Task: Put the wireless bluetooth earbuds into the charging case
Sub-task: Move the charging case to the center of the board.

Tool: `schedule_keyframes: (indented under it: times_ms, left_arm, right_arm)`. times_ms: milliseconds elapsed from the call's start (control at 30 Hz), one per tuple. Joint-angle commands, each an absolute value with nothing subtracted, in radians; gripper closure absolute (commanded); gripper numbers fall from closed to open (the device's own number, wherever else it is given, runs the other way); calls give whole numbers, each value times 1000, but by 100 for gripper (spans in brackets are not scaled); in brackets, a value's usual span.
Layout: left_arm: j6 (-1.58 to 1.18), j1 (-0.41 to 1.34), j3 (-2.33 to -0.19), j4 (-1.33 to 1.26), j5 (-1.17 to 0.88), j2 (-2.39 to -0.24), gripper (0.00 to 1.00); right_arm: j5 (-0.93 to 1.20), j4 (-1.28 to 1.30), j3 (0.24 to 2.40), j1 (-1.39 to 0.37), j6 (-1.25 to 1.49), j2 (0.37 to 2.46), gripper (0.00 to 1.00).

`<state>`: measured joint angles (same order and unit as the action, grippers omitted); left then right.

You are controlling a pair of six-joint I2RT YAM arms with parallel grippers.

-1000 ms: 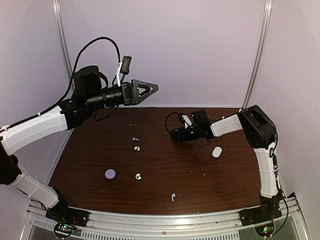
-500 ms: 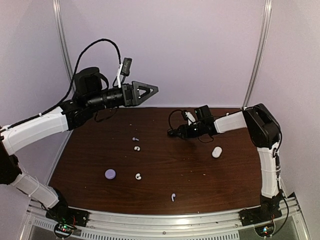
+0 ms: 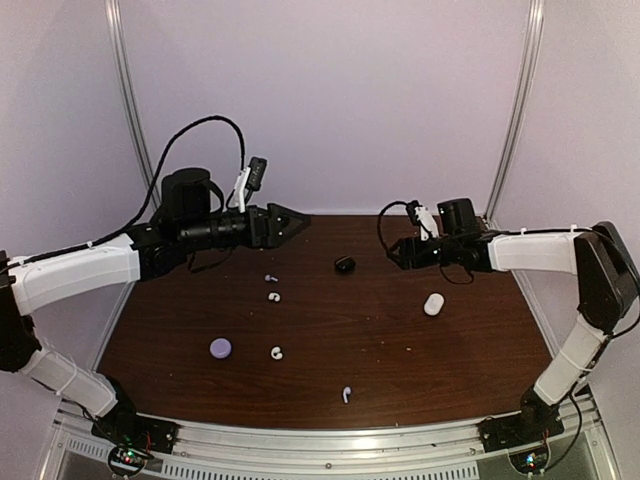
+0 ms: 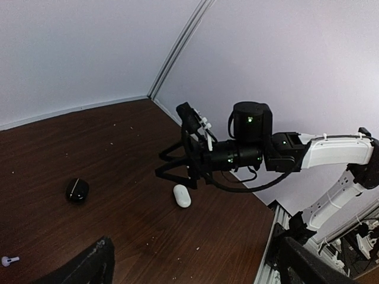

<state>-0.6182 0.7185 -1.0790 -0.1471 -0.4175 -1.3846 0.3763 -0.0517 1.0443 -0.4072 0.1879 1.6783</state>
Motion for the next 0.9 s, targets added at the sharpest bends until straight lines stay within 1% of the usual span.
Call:
schedule_keyframes:
  times_ms: [0, 67, 267, 433, 567, 667, 867]
  left_arm:
    - [-546, 710, -1051, -137, -366, -1328, 2]
    - [-525, 710, -1045, -125, -355, -1318, 2]
    - [-507, 710, -1014, -115, -332, -1293, 2]
    - [-500, 710, -1008, -105, -335, -1291, 2]
    - [-501, 710, -1011, -90, -330, -1291, 2]
    - [-502, 710, -1013, -86, -326, -1298, 2]
    - [-502, 710, -1022, -85, -325, -1302, 2]
  right_arm:
    - [224, 41, 926, -390, 110, 1599, 21]
    - [166, 67, 880, -387, 64, 1563, 16]
    - [19, 95, 776, -381, -22, 1494, 8]
    - [-15, 139, 789, -377, -50, 1534, 5]
    - [-2, 142, 798, -376, -74, 1586, 3]
    - [49, 166, 816, -374, -78, 1644, 6]
    - [125, 174, 811, -374, -68, 1657, 13]
